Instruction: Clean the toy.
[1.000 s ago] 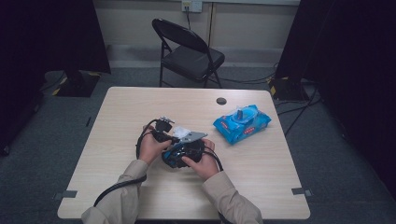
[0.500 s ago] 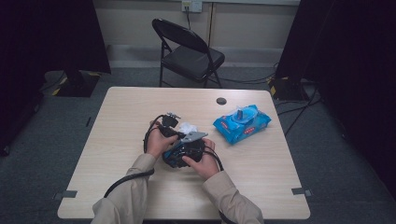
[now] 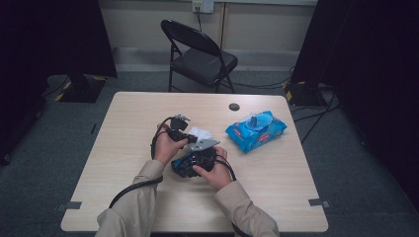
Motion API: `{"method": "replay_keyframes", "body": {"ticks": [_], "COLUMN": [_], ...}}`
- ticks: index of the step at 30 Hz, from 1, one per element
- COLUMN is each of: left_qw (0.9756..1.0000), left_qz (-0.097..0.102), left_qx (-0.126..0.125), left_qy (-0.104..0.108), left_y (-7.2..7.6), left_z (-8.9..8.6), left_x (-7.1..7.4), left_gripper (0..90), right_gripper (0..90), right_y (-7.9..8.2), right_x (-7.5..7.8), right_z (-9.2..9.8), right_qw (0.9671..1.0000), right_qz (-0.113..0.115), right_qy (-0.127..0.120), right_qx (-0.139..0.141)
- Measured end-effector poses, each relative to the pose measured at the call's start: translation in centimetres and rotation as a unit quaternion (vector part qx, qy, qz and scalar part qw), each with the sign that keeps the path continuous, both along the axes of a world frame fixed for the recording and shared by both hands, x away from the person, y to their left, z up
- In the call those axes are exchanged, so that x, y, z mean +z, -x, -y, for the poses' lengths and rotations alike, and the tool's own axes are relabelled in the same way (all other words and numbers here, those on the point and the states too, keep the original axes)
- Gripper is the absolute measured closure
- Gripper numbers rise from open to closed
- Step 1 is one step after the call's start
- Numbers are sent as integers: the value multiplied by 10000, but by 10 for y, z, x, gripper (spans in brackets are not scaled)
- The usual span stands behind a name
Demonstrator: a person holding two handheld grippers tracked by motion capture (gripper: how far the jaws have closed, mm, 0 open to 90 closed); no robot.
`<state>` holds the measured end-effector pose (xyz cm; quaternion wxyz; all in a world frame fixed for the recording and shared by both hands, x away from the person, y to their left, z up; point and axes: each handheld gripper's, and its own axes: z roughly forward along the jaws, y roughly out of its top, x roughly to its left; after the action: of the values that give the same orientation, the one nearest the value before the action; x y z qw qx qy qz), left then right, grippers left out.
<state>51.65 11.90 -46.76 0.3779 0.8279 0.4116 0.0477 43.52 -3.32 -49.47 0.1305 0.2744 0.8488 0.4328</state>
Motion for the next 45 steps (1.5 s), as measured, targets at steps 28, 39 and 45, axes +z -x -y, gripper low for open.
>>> {"method": "replay_keyframes", "body": {"ticks": [28,39,45], "left_qw": [9996,9981,9967], "left_qz": [188,202,184], "left_qx": [-185,-548,-760], "left_qy": [128,175,204], "left_y": [38,59,69], "left_z": [-24,0,17], "left_x": [42,40,35], "left_gripper": [833,832,830], "right_gripper": [149,169,171], "right_y": [10,16,25], "right_x": [30,59,60], "right_z": [62,94,101], "right_qw": [9989,9975,9953], "right_qz": [281,513,576], "right_qy": [31,167,394], "right_qx": [362,449,673]}}
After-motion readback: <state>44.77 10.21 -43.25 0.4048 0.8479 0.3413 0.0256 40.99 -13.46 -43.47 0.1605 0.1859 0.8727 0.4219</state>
